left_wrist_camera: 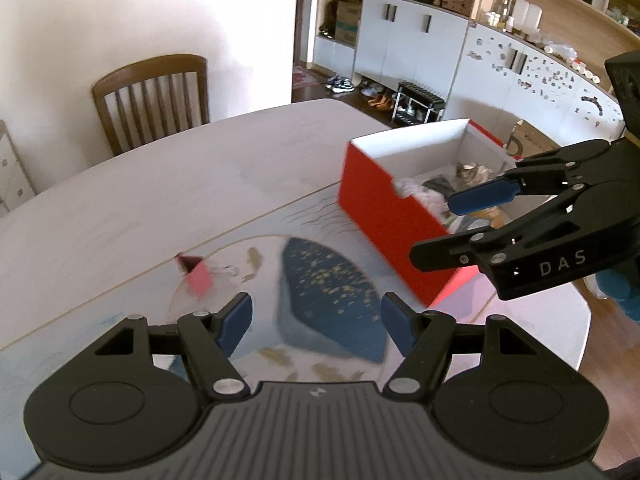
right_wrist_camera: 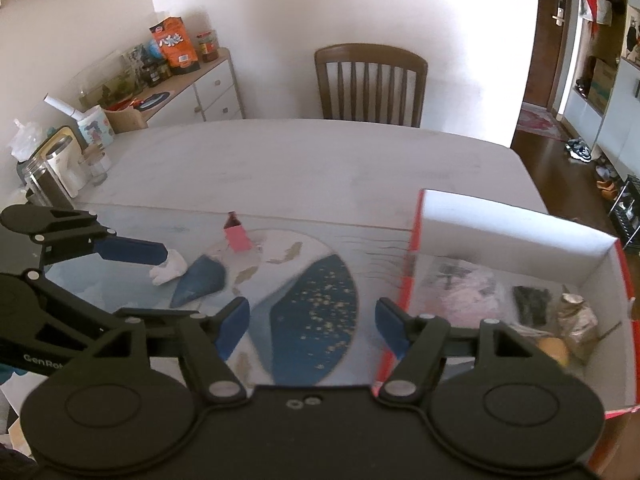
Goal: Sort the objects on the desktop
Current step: 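Withdraw both grippers from the shoebox back over the table, then grasp the white tooth plush with left gripper while right gripper grasps the pink binder clip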
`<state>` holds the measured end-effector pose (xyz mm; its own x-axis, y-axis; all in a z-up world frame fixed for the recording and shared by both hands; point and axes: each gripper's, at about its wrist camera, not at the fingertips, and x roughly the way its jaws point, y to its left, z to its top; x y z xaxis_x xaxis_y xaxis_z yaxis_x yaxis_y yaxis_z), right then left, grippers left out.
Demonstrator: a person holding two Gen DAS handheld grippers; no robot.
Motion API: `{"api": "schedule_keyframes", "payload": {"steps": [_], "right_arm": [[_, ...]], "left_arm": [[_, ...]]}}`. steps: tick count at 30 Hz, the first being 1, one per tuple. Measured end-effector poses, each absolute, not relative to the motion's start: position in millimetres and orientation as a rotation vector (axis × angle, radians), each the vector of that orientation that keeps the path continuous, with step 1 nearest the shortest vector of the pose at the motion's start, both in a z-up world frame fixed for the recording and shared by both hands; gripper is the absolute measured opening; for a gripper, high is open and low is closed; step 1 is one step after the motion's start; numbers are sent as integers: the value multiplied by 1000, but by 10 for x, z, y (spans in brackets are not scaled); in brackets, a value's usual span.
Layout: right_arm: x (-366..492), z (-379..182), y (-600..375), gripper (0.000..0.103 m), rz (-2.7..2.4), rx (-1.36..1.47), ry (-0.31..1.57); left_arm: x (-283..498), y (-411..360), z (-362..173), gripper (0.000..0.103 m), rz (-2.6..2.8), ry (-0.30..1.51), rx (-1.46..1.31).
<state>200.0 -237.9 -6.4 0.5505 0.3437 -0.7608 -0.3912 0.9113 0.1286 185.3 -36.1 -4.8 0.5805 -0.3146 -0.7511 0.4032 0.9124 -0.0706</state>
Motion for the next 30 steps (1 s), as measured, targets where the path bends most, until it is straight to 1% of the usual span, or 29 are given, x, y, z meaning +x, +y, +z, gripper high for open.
{"api": "schedule_keyframes", "payload": {"steps": [5, 6, 8, 10, 12, 17, 20, 22, 23, 25, 26, 30], "right_arm": [[2034, -107, -2121, 71, 445, -65, 895], [2046, -114, -2068, 71, 447, -67, 896], [2074, -132, -1963, 71, 451, -72, 897], [2115, -155, -1863, 72, 457, -75, 899], [2162, -184, -1770, 72, 462, -80, 901], [2301, -279, -1570, 73, 468, -96, 908], [2389, -331, -1455, 73, 474, -106, 916], [2453, -374, -1380, 73, 480, -109, 924], [2486, -398, -1343, 73, 483, -113, 929], [2555, -448, -1267, 73, 486, -120, 938], [2586, -472, -1239, 73, 488, -121, 941], [2745, -590, -1118, 73, 489, -127, 962]], "left_arm": [[1843, -84, -137, 71, -393, 861, 106], [1837, -29, -160, 75, -387, 863, 105], [1836, 86, -204, 79, -373, 864, 101], [1845, 188, -247, 79, -360, 870, 95], [1860, 295, -294, 83, -341, 877, 89], [1926, 501, -411, 84, -311, 892, 64], [1967, 604, -493, 89, -288, 902, 61], [1995, 656, -539, 91, -277, 909, 53], [2013, 678, -564, 92, -275, 913, 49], [2050, 729, -624, 100, -266, 918, 44], [2066, 748, -650, 102, -263, 917, 44], [2167, 839, -804, 102, -239, 933, 44]]}}
